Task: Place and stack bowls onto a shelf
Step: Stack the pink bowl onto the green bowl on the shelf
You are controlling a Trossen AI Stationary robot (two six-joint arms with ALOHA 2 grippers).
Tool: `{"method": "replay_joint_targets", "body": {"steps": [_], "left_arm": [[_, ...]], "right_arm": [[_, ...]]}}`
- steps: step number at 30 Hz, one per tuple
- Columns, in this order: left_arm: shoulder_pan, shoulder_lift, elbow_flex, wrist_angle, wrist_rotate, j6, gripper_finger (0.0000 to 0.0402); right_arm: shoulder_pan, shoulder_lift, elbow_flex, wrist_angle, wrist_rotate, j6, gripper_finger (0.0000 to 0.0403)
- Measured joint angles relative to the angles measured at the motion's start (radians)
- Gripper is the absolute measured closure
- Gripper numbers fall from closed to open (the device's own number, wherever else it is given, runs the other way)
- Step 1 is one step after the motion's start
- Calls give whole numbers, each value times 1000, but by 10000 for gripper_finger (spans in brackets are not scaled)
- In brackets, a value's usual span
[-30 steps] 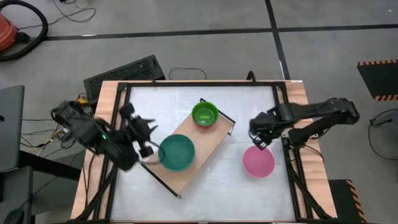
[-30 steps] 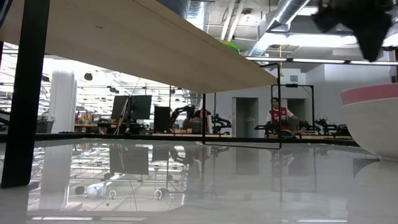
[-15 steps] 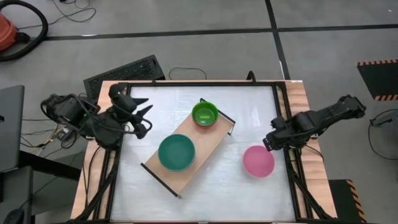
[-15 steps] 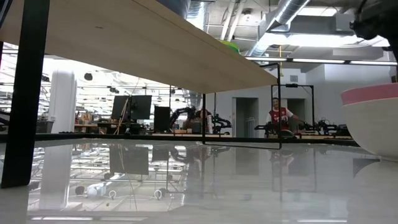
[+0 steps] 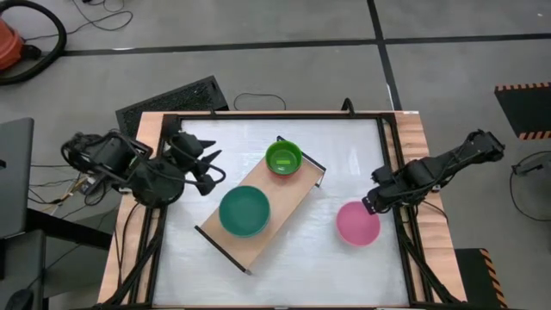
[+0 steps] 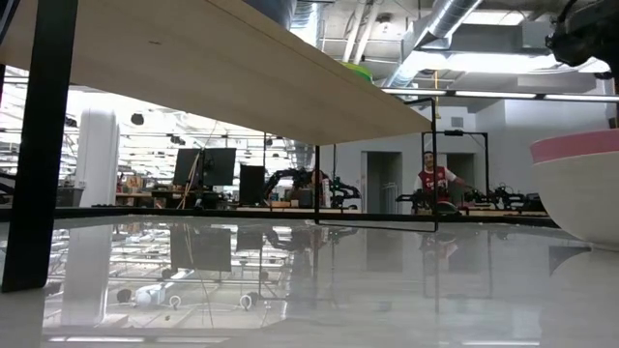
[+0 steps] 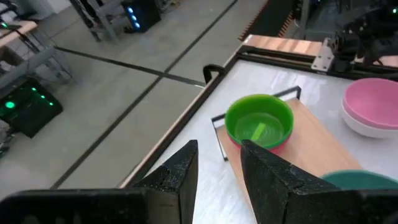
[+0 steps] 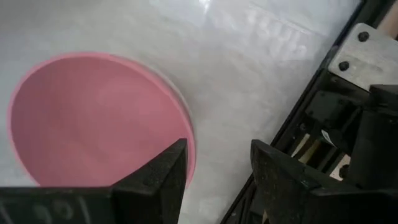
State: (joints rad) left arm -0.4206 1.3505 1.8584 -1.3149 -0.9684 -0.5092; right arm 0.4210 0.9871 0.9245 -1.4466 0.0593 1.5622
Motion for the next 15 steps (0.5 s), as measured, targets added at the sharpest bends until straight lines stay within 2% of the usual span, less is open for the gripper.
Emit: {"method": "replay_joint_targets", "body": {"steps": [10, 15], "left_arm": [[0, 39, 0, 7, 23, 22, 293], [0, 44, 0, 6, 23, 51, 293]], "right_arm": [[4, 51, 0, 47, -4, -49, 200], [5, 116, 0, 56, -4, -145, 200]]}}
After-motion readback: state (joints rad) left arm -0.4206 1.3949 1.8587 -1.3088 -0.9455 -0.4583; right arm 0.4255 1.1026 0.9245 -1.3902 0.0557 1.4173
